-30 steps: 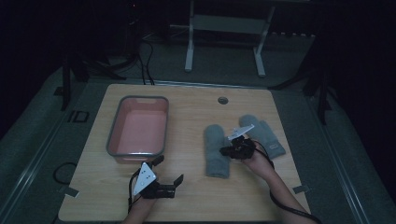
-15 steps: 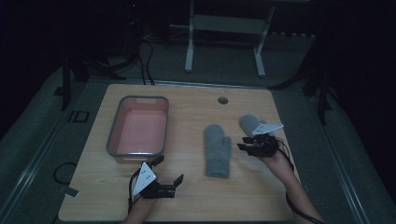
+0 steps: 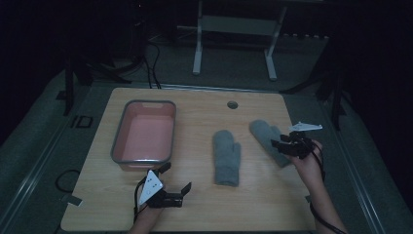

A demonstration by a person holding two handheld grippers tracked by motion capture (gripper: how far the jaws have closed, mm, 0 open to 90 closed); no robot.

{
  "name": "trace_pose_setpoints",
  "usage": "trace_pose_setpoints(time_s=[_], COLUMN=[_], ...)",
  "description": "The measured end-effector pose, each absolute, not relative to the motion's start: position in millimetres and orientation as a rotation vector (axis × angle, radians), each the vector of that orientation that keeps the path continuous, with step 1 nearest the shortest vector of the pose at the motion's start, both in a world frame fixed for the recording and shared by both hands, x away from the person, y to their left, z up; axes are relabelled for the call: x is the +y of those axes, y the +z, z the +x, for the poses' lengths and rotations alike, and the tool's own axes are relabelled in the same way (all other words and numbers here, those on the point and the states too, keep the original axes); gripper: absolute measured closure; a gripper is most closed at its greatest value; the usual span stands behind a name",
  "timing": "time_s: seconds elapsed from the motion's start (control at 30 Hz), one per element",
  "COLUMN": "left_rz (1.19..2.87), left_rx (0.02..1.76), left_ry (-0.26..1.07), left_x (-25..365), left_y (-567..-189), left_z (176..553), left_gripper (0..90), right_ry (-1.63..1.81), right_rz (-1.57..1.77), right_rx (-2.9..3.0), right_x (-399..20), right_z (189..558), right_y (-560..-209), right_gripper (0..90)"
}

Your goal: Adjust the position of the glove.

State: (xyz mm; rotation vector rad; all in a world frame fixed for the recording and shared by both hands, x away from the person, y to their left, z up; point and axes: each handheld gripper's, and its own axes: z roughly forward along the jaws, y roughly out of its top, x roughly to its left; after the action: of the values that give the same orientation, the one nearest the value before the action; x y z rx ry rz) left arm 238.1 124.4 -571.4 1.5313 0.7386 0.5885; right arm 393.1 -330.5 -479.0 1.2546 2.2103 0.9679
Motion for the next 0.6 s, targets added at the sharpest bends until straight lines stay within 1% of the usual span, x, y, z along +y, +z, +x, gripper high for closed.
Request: trace_pose_setpoints(time_s=[0.17, 0.33, 0.6], left_rz=[1.532, 1.532, 1.534], left_rx=[0.739, 0.737, 0.736], left_ry=[0.587, 0.585, 0.583], left_x=[124.4, 124.4, 124.7], left_y=[-571.3, -571.3, -571.3], left_z=[238.3, 238.3, 238.5], left_gripper=[0.5, 0.5, 0.5], right_ry=[0.956, 0.947, 0.882], right_rz=[1.332, 1.366, 1.310], right_rx=[2.172, 2.176, 2.235], right_x=[-341.5, -342.5, -336.3], right_z=[408.0, 420.0, 434.4], right_y=[-488.0, -504.0, -523.7], right_gripper=[51.5, 52.7, 50.8])
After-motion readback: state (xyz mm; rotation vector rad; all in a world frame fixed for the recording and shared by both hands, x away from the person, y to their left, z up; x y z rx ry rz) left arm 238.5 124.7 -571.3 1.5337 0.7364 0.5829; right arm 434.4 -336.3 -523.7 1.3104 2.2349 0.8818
